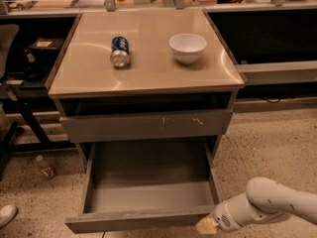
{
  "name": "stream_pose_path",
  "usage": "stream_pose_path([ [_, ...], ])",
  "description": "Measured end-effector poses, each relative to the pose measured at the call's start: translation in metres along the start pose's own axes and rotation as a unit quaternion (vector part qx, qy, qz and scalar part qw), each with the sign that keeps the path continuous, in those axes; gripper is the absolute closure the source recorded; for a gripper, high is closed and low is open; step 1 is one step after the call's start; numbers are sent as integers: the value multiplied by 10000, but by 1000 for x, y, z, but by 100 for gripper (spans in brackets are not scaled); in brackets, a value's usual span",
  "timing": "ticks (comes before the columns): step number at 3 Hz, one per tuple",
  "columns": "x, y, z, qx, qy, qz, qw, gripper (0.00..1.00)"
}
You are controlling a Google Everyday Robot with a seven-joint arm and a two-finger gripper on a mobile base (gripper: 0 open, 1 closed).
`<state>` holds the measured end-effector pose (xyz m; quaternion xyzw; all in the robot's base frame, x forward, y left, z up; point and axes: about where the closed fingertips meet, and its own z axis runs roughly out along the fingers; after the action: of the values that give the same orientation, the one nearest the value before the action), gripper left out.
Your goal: Close middle drawer
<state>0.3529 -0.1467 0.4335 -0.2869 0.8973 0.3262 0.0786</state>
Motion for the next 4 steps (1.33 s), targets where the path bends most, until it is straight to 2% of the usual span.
stream_pose_path([
  [1, 1, 0, 1, -7, -2, 12, 10000, 100],
  [3, -12, -14, 9, 81, -538, 362, 9979, 100],
  [4, -25, -18, 11, 87, -710, 376, 9967, 100],
])
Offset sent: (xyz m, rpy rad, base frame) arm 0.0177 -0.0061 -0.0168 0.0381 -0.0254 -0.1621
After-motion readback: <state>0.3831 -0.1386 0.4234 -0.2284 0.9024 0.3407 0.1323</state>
